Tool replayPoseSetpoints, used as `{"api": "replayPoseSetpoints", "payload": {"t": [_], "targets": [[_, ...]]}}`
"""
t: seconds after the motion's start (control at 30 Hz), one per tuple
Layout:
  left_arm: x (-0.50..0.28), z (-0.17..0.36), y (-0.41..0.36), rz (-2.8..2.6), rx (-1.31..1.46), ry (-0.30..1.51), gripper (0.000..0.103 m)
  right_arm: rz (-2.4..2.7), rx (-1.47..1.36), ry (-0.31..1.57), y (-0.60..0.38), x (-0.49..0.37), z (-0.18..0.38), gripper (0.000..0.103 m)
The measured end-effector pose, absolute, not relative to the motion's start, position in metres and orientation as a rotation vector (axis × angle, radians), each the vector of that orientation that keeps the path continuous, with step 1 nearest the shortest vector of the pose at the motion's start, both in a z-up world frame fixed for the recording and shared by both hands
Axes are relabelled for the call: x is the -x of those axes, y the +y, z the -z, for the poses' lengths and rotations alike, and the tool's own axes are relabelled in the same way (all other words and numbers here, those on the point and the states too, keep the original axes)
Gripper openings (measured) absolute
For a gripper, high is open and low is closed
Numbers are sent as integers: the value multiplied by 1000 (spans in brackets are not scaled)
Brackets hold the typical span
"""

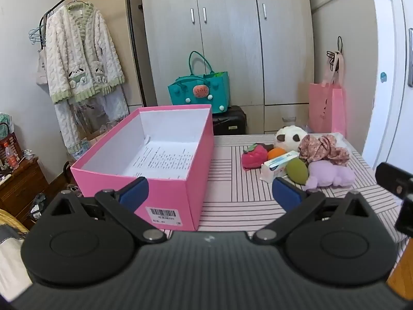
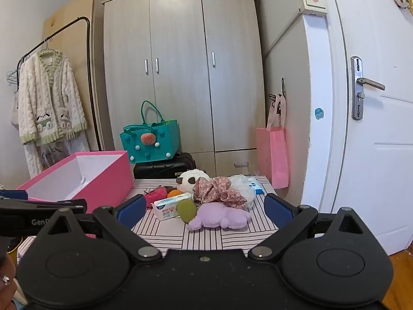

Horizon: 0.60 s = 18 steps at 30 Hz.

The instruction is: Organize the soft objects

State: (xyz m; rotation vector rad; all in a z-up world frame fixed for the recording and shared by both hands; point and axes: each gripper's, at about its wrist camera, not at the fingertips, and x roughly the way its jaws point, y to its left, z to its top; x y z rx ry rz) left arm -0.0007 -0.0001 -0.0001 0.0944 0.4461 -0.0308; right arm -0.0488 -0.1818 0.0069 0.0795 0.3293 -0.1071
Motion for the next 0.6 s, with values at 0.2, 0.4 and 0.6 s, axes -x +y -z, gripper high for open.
{"api": "replayPoseSetpoints", "payload": {"t": [0.2, 0.4, 0.6], "targets": [[1, 3, 4, 36, -109, 485, 103, 107, -80, 327, -182, 50, -7, 100], [8, 3, -4, 46, -127, 451, 102, 114, -80, 331, -186, 54, -8, 100], [11, 2, -4, 56, -118, 442, 103, 116, -77, 330, -185, 56, -8, 100]]}}
